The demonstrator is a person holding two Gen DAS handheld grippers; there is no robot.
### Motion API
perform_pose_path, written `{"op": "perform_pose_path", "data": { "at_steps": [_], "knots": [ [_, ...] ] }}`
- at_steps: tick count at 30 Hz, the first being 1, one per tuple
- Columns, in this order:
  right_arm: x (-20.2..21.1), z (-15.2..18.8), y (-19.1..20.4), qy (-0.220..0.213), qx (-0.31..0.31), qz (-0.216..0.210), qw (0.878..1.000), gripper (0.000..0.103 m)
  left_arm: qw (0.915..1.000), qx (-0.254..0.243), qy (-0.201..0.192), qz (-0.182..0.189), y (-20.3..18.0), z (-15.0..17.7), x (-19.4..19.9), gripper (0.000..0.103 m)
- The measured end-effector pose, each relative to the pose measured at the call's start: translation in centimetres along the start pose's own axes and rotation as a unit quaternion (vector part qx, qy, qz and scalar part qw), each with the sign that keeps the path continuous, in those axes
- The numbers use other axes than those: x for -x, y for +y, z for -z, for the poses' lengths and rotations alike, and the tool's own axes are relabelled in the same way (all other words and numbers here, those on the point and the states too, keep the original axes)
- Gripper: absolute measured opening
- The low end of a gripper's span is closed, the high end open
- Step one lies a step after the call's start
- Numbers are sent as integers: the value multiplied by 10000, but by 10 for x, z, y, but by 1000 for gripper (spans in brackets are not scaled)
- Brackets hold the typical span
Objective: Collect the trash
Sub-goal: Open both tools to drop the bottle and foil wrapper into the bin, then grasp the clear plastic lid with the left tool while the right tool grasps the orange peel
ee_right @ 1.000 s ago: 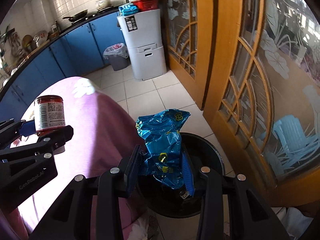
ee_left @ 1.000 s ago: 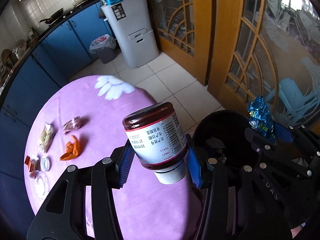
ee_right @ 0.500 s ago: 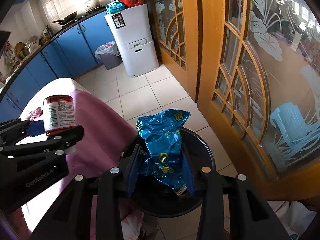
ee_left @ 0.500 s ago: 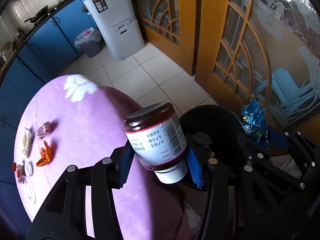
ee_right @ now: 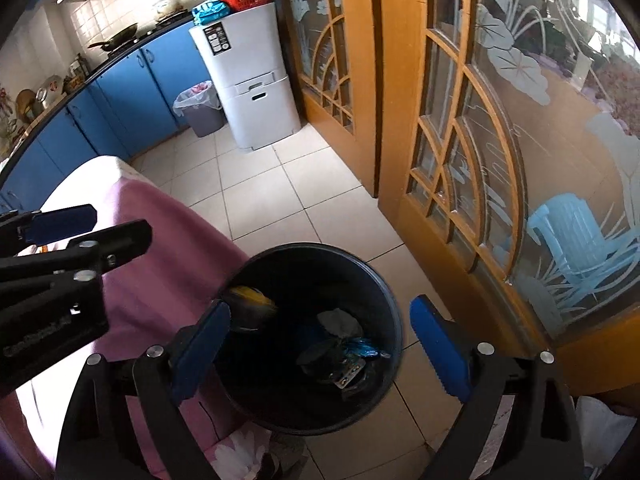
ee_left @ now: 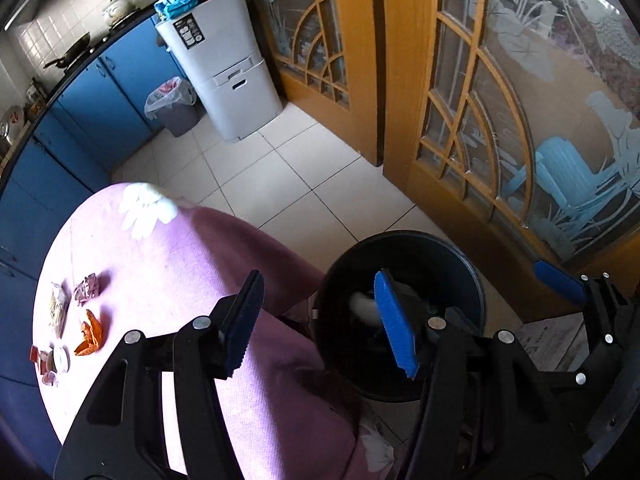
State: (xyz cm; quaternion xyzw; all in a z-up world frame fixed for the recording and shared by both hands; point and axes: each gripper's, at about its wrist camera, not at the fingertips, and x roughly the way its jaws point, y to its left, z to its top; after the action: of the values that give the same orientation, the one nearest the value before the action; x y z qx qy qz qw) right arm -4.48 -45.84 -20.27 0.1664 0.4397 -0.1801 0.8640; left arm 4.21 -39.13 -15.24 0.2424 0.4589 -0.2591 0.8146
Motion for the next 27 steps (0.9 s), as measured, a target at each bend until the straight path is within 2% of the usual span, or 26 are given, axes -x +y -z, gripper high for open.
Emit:
{"op": "perform_pose_path", "data": {
  "at_steps": [5,7,15,21,27],
  "knots": [
    [2,0,-4,-24,-38,8,10000,89,10000,-30,-37,-60,-2,-1,2,62],
    [3,0,-4,-20,-25,-9,10000,89,9999,-4,-62,-102,1,-1,4,69],
    [9,-3,11,-76,87,-41,9999,89,9995,168,-136,-211,21,3,14,79],
    [18,-7,31,-149,231,-36,9996,89,9985,395,-213,-313,44,8,25,89],
    [28,-13,59,-244,470,-70,9986,89,9960,772,-251,-386,85,20,38,99]
  ]
}}
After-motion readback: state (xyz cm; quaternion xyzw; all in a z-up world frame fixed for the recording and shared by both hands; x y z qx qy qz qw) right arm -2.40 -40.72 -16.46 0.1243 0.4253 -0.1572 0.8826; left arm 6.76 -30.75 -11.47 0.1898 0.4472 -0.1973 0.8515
